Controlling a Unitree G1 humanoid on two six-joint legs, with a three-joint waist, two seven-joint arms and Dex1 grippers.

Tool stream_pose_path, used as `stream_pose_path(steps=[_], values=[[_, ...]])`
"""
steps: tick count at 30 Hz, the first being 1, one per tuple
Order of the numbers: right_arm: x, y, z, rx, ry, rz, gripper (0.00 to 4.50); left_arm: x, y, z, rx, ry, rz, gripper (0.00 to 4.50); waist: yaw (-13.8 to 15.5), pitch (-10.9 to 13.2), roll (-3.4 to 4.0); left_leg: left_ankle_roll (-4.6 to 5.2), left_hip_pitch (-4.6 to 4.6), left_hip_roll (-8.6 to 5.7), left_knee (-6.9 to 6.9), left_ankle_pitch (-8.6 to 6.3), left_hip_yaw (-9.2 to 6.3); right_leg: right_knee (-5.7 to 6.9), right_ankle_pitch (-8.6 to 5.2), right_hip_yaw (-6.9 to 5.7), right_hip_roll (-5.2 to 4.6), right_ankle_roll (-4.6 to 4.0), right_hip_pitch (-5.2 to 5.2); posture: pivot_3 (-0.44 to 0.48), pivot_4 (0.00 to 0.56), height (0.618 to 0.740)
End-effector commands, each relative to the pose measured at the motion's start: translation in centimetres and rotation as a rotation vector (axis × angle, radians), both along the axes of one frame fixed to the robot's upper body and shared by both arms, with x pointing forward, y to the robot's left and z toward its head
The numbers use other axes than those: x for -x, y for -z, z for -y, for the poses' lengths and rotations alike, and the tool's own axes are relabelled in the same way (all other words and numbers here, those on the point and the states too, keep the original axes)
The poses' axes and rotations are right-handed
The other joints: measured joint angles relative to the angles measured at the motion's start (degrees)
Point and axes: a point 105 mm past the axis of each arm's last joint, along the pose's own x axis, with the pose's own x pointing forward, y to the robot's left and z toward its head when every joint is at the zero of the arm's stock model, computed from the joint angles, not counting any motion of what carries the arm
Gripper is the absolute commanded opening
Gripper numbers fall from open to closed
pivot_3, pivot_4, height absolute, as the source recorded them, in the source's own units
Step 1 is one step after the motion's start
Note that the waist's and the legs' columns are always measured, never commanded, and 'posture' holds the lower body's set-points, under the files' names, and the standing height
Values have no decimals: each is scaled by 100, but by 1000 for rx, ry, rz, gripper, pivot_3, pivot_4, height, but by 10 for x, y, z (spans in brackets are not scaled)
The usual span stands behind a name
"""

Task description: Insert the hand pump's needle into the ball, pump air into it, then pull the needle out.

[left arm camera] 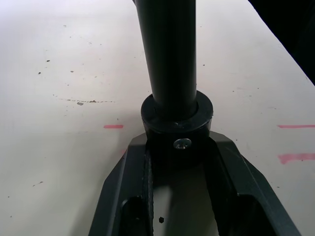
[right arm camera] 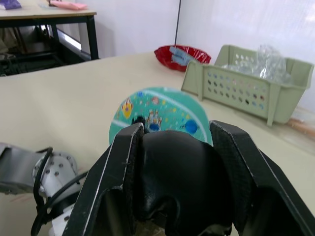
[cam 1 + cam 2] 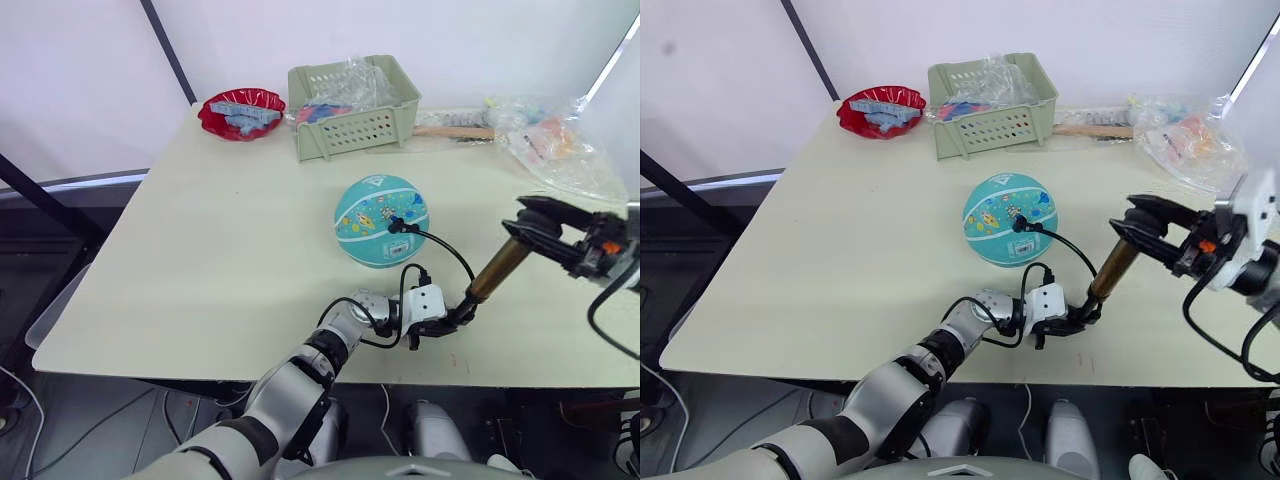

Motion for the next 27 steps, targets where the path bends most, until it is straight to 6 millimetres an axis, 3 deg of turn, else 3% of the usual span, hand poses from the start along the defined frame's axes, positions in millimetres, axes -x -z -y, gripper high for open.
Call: stream_pose_path(steps=[1, 6, 11, 27], values=[[1, 39, -7, 54, -11, -96, 1628, 19, 30, -8, -105, 38, -81, 954, 0, -1, -1, 0, 2, 0, 0, 0, -1, 0, 0, -1, 1, 0, 1, 0, 150, 740], [2, 66, -9, 72, 11, -129, 1628, 19, 30, -8, -106, 35, -80, 954, -2, -2, -3, 0, 11, 1, -1, 0, -3, -1, -2, -1, 3, 2, 11, 0, 150, 740], [3, 70, -12, 75, 12, -115, 1628, 19, 31, -9, -107, 34, -81, 954, -1, -4, -1, 0, 11, 1, -1, 0, -5, -1, -2, -2, 4, 2, 11, 0, 150, 740], [0, -29, 8, 70, 21, 100, 1628, 20, 32, -9, -110, 31, -87, 954, 6, 9, 3, 0, -4, 0, -1, 0, -5, -3, -1, -2, 2, 0, 1, 0, 150, 740]])
